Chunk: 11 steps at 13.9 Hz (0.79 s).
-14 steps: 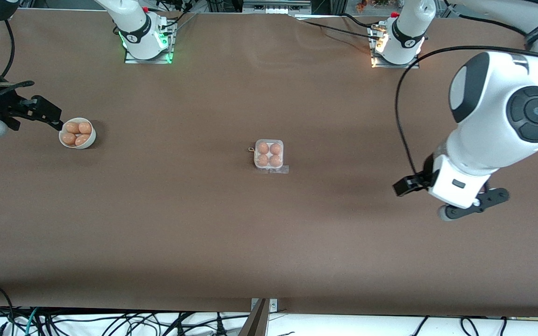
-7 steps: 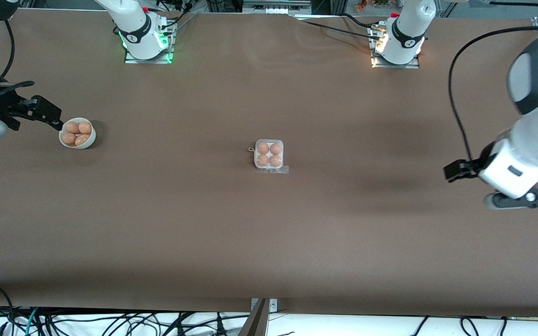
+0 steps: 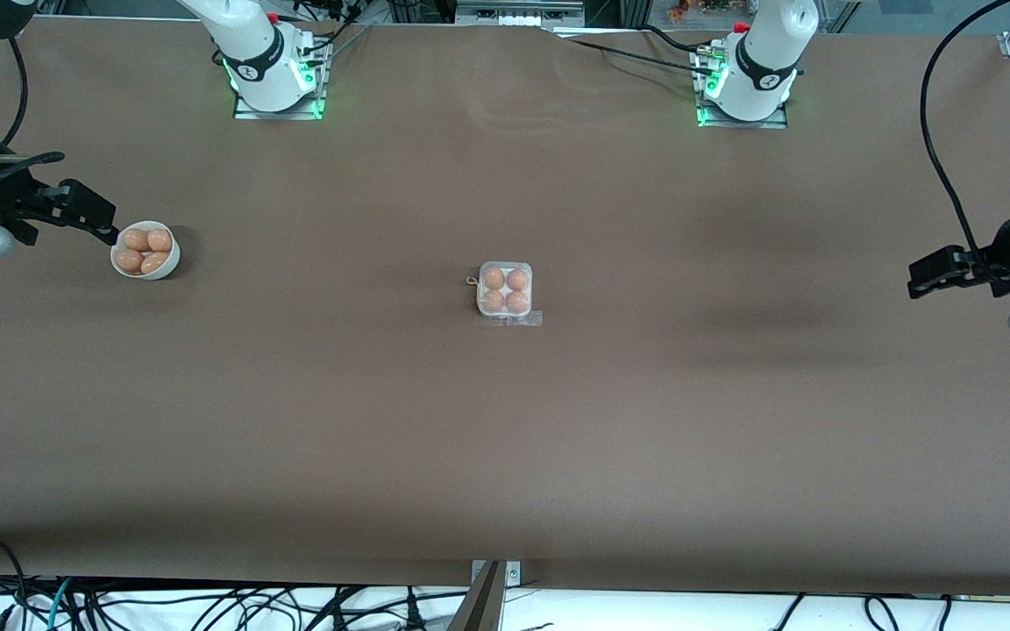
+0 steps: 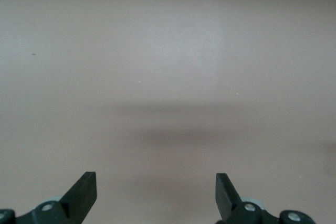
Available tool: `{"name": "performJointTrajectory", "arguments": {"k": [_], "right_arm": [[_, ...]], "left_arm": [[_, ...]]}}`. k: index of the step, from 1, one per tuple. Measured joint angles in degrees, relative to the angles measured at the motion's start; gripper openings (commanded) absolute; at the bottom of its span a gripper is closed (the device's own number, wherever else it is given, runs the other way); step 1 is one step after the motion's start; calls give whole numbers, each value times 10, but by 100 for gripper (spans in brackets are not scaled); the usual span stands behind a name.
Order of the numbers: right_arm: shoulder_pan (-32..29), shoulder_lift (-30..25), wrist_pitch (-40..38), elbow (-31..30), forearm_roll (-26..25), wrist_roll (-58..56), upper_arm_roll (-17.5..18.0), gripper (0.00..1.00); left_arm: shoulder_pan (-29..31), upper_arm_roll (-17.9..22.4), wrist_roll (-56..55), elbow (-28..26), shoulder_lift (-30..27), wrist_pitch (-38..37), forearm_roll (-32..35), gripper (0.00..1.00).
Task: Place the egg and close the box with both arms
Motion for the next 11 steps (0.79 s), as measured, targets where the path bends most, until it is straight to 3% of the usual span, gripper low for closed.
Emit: {"name": "performJointTrajectory", "arguments": {"k": [2, 5, 11], "right_arm": [[0, 0, 0, 0, 0, 0, 0, 100], [0, 0, 0, 0, 0, 0, 0, 100], [0, 0, 0, 0, 0, 0, 0, 100]], "left_arm": [[12, -20, 0, -40, -28, 11, 0, 100], [81, -99, 0, -62, -45, 17, 0, 100], [95, -115, 0, -79, -45, 35, 0, 100]]}}
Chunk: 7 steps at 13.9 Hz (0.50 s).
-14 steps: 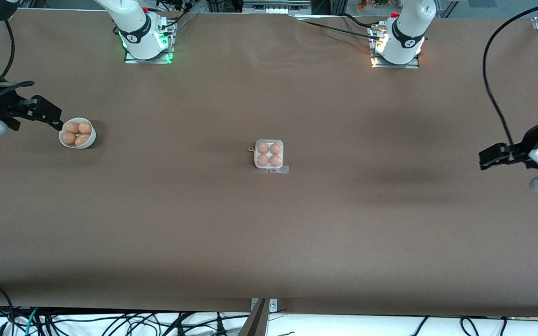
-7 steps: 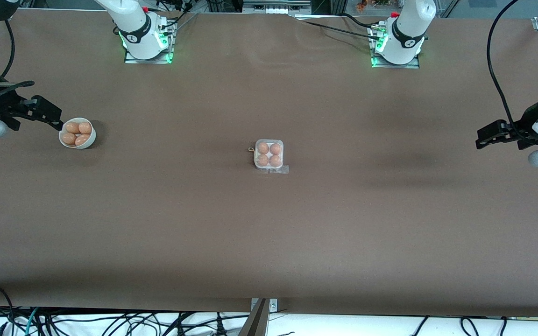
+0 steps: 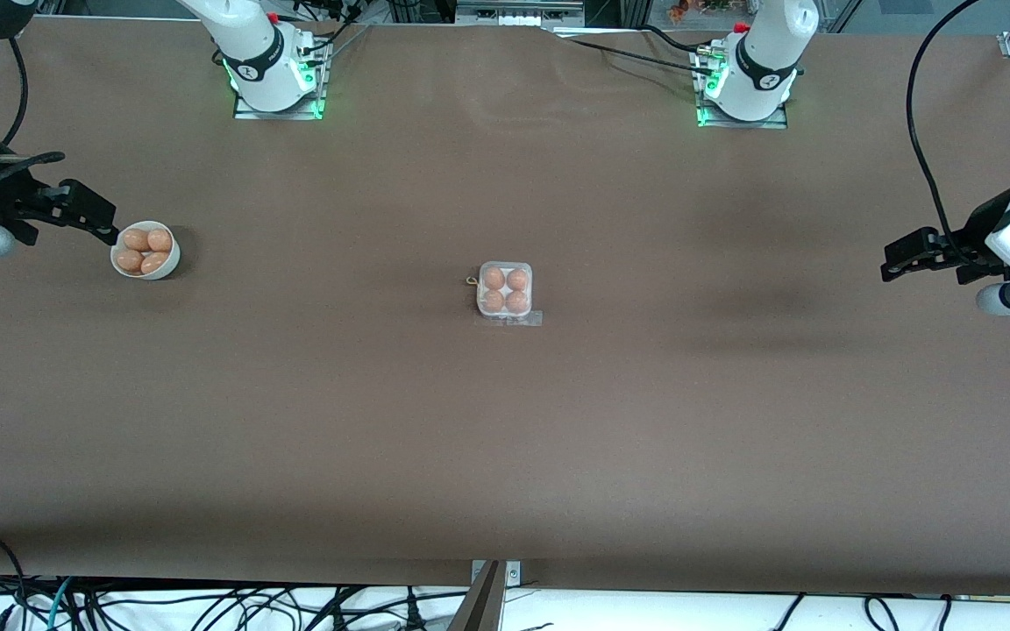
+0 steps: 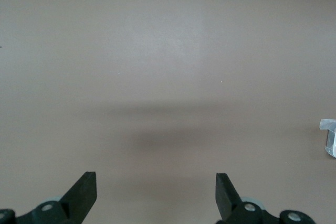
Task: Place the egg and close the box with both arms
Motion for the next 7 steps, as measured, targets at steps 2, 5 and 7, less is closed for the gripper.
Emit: {"name": "performJointTrajectory", "arguments": {"k": [2, 5, 7], "right_arm": [[0, 0, 0, 0, 0, 0, 0, 100], [0, 0, 0, 0, 0, 0, 0, 100], [0, 0, 0, 0, 0, 0, 0, 100]], "left_arm": [[4, 0, 0, 0, 0, 2, 0, 100], [6, 0, 0, -3, 0, 3, 0, 100], [6, -1, 0, -3, 0, 3, 0, 100]]}}
